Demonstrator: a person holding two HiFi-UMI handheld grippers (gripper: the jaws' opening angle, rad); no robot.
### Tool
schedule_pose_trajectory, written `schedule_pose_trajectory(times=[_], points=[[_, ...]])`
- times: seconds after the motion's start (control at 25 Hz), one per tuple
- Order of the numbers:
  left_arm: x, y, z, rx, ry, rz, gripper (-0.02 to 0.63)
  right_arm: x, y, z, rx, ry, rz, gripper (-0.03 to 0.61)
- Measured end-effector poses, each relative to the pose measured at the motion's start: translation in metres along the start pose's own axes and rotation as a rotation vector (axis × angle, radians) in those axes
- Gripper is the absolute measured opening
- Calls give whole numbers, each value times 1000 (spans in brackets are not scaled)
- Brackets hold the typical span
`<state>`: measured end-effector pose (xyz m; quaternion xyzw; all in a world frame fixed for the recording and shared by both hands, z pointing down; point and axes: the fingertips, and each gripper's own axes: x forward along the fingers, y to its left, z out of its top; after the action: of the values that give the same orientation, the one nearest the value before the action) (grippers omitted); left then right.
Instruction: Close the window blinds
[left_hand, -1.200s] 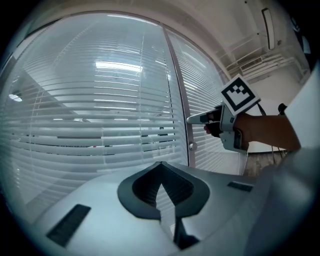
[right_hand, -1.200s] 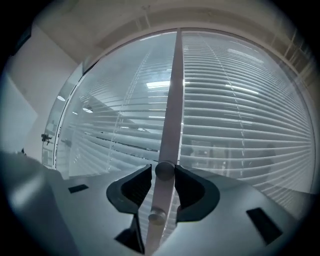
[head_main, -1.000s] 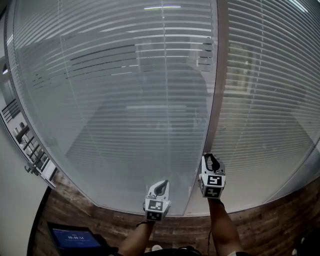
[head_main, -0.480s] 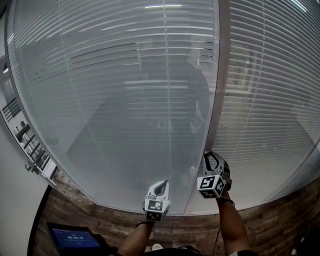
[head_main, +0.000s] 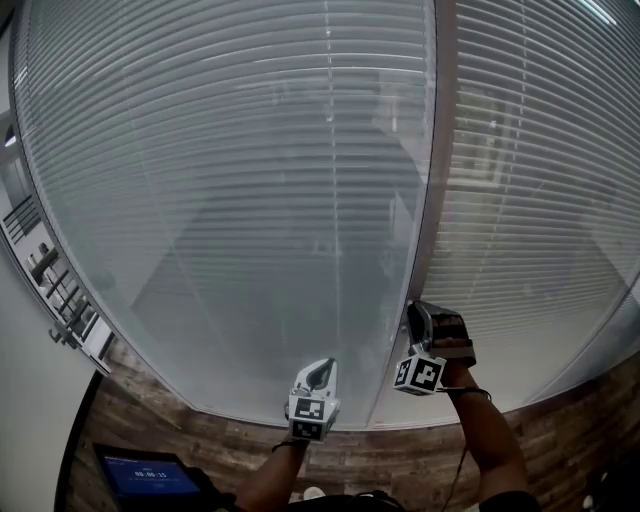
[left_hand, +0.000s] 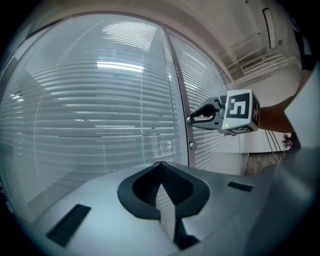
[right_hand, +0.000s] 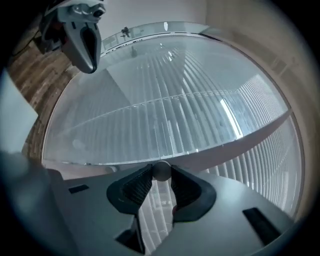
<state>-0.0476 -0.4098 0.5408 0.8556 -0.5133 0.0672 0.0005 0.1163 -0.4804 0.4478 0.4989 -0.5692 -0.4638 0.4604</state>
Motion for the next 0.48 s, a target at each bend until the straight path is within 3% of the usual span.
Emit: schedule_pose_trajectory(times=[0.16,0.24,0.32,0.48], points=[[1,-2,1,8,-2,-4,0,1,0,0,-58,1,-2,123],[1,-2,4,7,-7,-2,0,1,0,0,2,-6,-3,123],[1,-2,3,12,-6,-1,0,-1,-2,-1,176,-28,9,124],[0,-5,7,-23,5,-12,0,-9,-10,-1,704,-100,41,147]])
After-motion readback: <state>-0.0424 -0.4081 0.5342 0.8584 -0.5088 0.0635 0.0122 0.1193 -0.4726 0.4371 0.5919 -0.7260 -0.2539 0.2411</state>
